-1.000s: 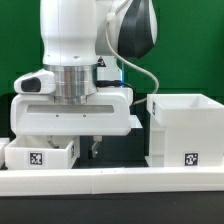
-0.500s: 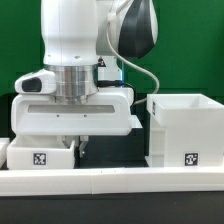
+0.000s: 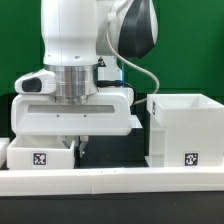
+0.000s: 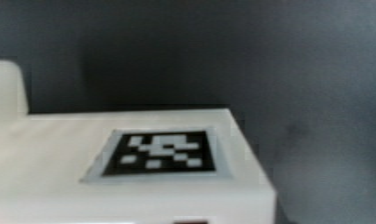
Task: Assemble drawer
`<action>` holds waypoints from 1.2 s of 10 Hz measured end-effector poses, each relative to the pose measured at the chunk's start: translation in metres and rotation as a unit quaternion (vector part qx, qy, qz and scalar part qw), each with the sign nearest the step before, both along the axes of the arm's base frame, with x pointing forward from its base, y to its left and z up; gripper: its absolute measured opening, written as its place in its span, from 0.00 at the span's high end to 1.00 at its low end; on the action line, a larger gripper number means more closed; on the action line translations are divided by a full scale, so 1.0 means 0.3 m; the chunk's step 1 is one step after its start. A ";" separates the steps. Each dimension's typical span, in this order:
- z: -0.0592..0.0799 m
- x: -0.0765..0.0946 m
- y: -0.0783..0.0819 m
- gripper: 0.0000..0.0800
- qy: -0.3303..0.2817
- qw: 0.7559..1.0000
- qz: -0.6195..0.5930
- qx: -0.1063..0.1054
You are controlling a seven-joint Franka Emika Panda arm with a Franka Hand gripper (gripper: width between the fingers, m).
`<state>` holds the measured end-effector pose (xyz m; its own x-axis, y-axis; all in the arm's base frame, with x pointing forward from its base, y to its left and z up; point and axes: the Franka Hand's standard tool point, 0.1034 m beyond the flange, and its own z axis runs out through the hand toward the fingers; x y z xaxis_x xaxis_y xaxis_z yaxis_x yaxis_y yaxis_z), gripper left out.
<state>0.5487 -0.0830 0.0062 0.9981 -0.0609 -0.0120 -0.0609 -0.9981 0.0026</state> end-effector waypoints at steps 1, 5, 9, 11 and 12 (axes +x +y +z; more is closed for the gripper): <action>0.016 -0.002 0.018 0.95 0.004 1.000 0.023 0.002; 0.063 -0.062 0.022 0.95 0.014 0.993 0.113 0.015; 0.053 -0.060 0.020 0.95 0.015 0.978 0.206 0.014; 0.063 -0.050 0.066 0.95 0.016 0.948 0.319 0.008; 0.064 -0.052 0.070 0.95 0.018 0.930 0.366 0.013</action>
Offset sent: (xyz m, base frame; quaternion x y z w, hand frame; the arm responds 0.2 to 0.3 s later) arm -0.0178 0.0109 0.0165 0.0469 -0.0389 -0.2078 0.9763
